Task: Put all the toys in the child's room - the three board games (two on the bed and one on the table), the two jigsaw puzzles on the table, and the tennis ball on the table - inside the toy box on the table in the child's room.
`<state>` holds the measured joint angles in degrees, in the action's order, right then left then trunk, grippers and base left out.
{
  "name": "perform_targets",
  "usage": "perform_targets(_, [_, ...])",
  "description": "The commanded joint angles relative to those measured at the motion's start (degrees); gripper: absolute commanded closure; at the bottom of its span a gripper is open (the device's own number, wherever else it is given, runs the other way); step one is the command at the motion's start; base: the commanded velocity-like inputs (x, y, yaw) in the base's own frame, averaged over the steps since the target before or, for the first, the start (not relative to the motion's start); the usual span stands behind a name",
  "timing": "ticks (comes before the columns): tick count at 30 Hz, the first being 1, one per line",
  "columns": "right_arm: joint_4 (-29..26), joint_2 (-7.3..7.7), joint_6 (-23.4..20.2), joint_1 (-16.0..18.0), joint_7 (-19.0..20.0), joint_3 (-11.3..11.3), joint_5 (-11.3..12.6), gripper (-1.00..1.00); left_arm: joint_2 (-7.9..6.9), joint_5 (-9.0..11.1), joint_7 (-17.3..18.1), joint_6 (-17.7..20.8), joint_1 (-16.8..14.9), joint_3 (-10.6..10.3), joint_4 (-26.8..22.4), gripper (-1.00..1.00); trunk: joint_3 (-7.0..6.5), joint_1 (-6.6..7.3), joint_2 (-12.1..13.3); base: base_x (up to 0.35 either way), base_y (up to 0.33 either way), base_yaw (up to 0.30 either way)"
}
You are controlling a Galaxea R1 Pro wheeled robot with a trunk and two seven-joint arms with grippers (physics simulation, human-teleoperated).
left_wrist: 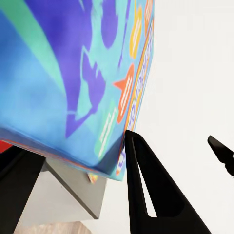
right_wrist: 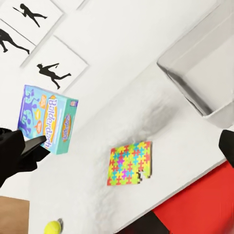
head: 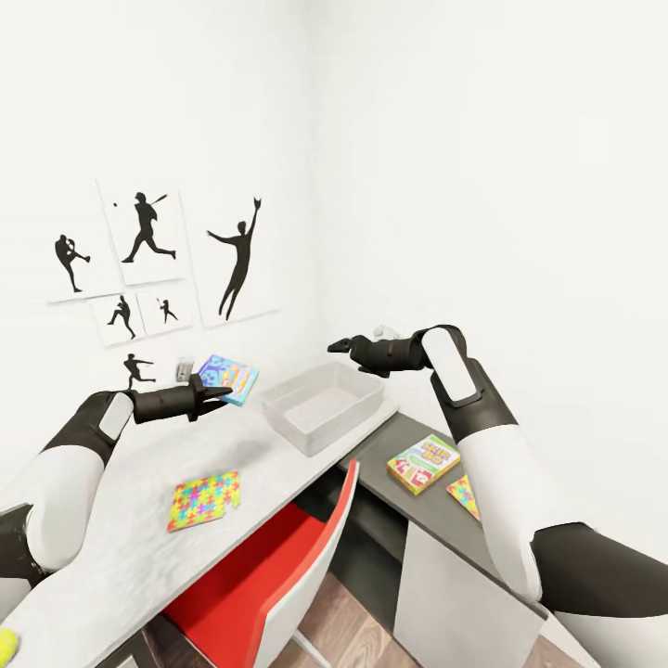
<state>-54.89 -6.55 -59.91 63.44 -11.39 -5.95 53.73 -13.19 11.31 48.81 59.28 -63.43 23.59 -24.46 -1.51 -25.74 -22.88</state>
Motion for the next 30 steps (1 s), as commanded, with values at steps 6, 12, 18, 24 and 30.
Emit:
perform_targets(6, [-0.10, 0.10, -0.09, 0.02, -0.57, 0.10, 0.75, -1.00, 0.01, -0.32, 0.24, 0.20, -0.07, 0.30, 0.02, 1.00, 0.00, -0.04, -0.04, 0.187, -0.072, 0.033])
perform_targets(12, [-0.09, 0.20, -0.09, 0.02, -0.52, 0.13, 0.78, -1.00, 0.01, -0.28, 0.31, 0.22, -0.04, 0.32, 0.02, 1.00, -0.32, -0.04, -0.04, 0.193, -0.057, -0.110])
perform_targets(18, [-0.19, 0.26, -0.09, 0.02, -0.48, 0.15, 0.78, -1.00, -0.02, -0.28, 0.32, 0.22, -0.07, 0.28, 0.02, 1.00, -0.42, -0.04, -0.04, 0.198, -0.004, -0.038])
perform_targets(24, [-0.27, 0.20, -0.09, -0.07, -0.48, 0.15, 0.76, -1.00, -0.14, -0.24, 0.32, 0.22, -0.05, 0.32, 0.02, 1.00, -0.44, -0.04, -0.04, 0.212, 0.010, 0.057])
perform_targets(30, [-0.30, 0.22, -0.09, -0.15, -0.48, 0.09, 0.79, -1.00, -0.17, -0.24, 0.37, 0.22, -0.05, 0.32, 0.02, 1.00, -0.44, -0.04, -0.04, 0.203, -0.023, 0.179])
